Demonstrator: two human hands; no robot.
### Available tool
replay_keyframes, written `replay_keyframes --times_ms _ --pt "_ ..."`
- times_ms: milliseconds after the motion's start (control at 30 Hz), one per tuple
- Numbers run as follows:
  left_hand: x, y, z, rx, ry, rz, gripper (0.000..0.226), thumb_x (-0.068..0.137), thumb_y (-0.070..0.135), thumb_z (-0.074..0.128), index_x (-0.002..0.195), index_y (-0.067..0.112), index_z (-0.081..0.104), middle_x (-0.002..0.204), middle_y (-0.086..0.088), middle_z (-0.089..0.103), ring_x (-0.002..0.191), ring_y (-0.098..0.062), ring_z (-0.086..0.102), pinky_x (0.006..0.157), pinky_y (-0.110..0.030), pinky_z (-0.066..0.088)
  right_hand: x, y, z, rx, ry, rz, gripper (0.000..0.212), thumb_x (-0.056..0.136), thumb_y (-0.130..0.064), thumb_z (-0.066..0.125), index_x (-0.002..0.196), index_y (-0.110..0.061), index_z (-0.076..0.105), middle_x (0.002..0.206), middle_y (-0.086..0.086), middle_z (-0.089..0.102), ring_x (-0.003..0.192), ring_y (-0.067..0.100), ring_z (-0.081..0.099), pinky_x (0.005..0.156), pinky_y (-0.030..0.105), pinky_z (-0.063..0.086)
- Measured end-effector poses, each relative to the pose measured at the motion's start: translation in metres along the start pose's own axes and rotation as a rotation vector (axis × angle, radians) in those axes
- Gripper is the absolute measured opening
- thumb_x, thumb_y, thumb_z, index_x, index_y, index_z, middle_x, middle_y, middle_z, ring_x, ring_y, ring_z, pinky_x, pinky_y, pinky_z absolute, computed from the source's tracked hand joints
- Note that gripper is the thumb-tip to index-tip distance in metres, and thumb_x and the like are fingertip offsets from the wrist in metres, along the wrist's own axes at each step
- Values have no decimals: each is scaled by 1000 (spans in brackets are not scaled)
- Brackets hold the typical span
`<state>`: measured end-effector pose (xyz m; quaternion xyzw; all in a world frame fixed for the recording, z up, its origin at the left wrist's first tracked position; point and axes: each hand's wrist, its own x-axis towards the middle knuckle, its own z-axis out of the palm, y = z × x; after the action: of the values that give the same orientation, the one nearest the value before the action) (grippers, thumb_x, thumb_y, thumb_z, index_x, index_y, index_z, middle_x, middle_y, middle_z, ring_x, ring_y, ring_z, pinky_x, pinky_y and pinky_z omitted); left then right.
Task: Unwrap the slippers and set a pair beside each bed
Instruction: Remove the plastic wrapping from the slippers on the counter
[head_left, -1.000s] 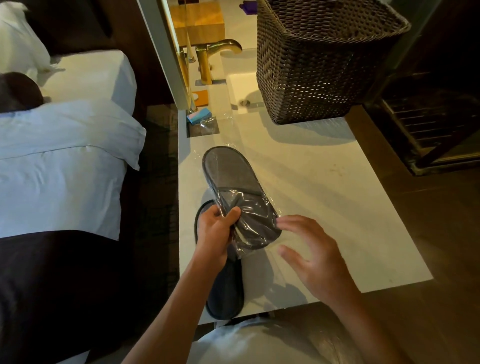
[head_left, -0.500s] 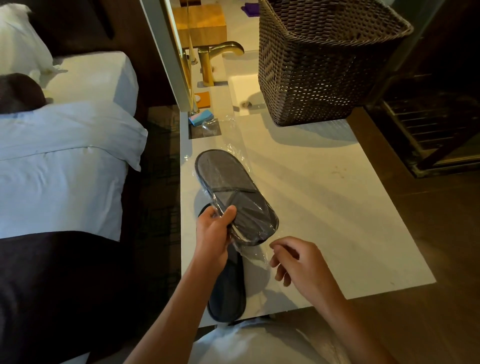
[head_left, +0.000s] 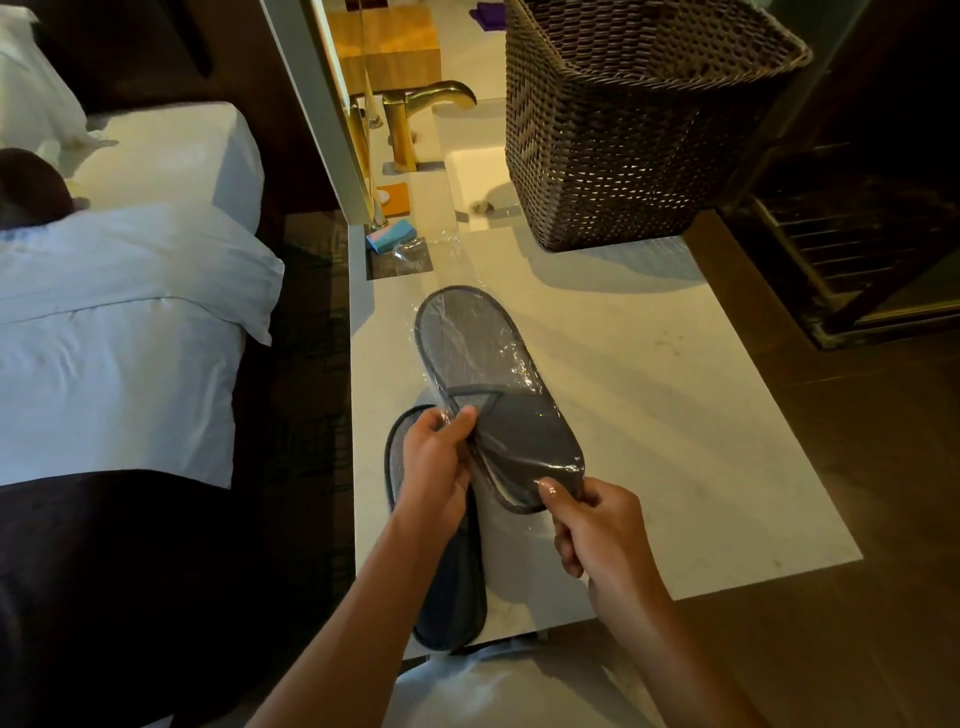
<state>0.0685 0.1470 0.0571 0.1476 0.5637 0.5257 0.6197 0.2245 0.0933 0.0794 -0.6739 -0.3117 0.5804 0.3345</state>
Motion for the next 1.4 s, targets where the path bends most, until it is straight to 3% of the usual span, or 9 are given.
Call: replay_keyframes --times_ms 100,267,367,633,867,1033,1133,1267,1400 --pt "13 2 3 -40 21 -26 4 91 11 61 94 8 61 92 -13 66 85 -23 64 90 -44 53 -1 5 -7 -53 12 5 24 90 -20 66 80 1 67 54 5 61 42 11 51 41 23 43" --pt "24 14 25 -47 -2 -29 31 88 25 68 113 9 61 109 -11 69 99 -24 69 81 -39 59 2 12 -21 -72 18 25 22 90 -21 66 83 -1 68 58 7 65 44 12 55 42 24 47" --pt "34 17 38 -74 17 -62 37 86 27 70 116 9 58 111 -15 70 99 -30 70 85 -47 59 4 14 -27 -68 14 29 22 90 -22 66 81 -2 68 56 5 67 43 12 56 42 24 47" --pt "58 25 63 -57 73 11 19 90 28 65 99 12 64 105 -11 71 98 -25 70 89 -46 57 15 14 -47 -59 9 61 29 89 -23 65 67 -4 64 48 2 64 35 10 55 37 21 48" --pt "78 35 71 -42 161 77 11 90 23 64 87 13 64 88 -3 64 83 -15 63 72 -29 57 22 30 -69 -27 -22 49 21 83 -27 71 84 -6 67 61 8 68 63 28 64 64 37 57" --pt "80 19 71 -13 37 -5 15 90 25 65 95 11 65 94 -7 67 95 -23 65 92 -42 56 32 23 -64 124 -117 42 39 71 -41 70 107 -26 62 110 1 69 103 23 65 93 47 56" --pt "83 15 71 -10 47 -30 22 89 28 65 102 10 65 95 -7 67 93 -22 66 87 -40 57 38 19 -63 99 -91 -40 27 85 -32 68 111 -25 64 114 2 69 109 21 65 93 45 56" --pt "102 32 68 -16 156 55 9 90 16 63 93 8 63 81 -5 65 70 -15 61 60 -26 53 40 22 -72 8 -110 -76 22 81 -32 70 102 -28 64 107 0 70 102 18 67 79 30 61" --pt "118 53 68 -229 196 80 7 91 7 62 93 0 60 89 -15 67 73 -26 70 68 -33 61 41 26 -84 54 -130 -58 36 72 -38 71 103 -23 66 100 3 74 100 24 70 83 39 61"
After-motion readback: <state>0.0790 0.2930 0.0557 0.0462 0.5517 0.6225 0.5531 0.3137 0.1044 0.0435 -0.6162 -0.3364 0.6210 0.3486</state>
